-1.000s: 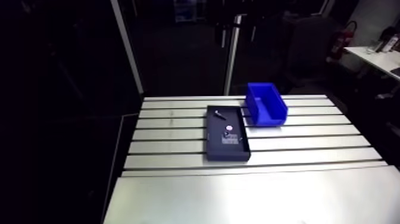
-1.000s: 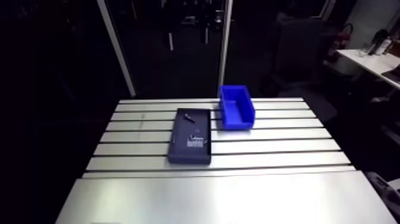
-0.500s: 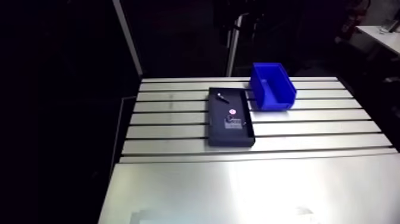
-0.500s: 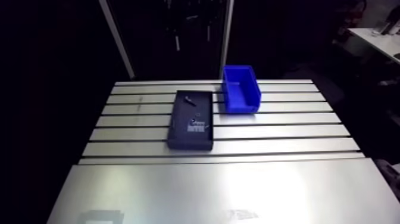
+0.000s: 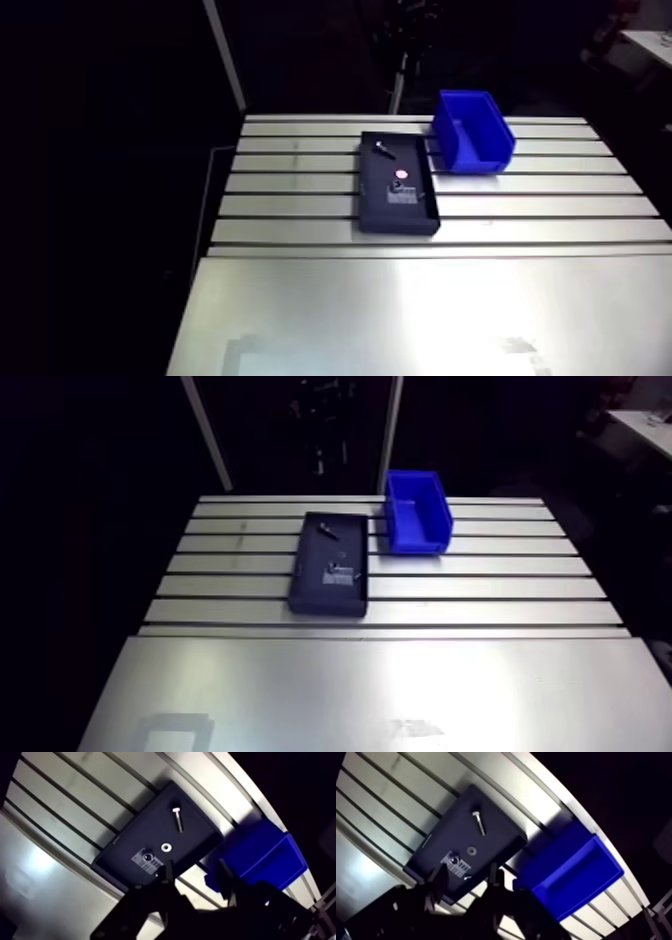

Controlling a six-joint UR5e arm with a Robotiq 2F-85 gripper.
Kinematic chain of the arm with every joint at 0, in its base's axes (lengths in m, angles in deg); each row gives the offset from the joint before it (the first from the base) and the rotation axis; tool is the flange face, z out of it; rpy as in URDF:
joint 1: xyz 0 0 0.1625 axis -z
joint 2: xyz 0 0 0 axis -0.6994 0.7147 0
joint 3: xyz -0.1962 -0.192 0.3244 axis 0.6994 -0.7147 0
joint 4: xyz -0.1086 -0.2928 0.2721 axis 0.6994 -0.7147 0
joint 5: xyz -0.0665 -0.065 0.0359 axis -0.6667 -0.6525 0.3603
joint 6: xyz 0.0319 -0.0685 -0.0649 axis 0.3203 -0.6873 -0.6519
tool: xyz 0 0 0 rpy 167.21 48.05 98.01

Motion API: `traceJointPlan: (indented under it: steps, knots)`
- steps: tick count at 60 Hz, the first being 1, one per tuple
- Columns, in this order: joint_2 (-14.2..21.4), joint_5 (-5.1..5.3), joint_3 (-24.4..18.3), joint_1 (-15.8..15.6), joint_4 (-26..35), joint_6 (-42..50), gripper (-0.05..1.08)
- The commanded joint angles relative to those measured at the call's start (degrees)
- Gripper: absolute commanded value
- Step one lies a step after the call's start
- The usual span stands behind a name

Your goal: Pick up the M10 bolt from the tray and put it into the blue bin.

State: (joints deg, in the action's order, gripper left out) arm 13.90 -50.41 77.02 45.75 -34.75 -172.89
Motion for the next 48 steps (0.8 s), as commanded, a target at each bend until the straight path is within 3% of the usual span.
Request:
traceJointPlan:
  steps: [1,48]
  knots:
    - [-0.7,-0.05,1.8,-0.1,-3.1,-2.6,0.52]
    - [-2.2,-0.03,8.2,0.2,-11.0,-10.6,0.59]
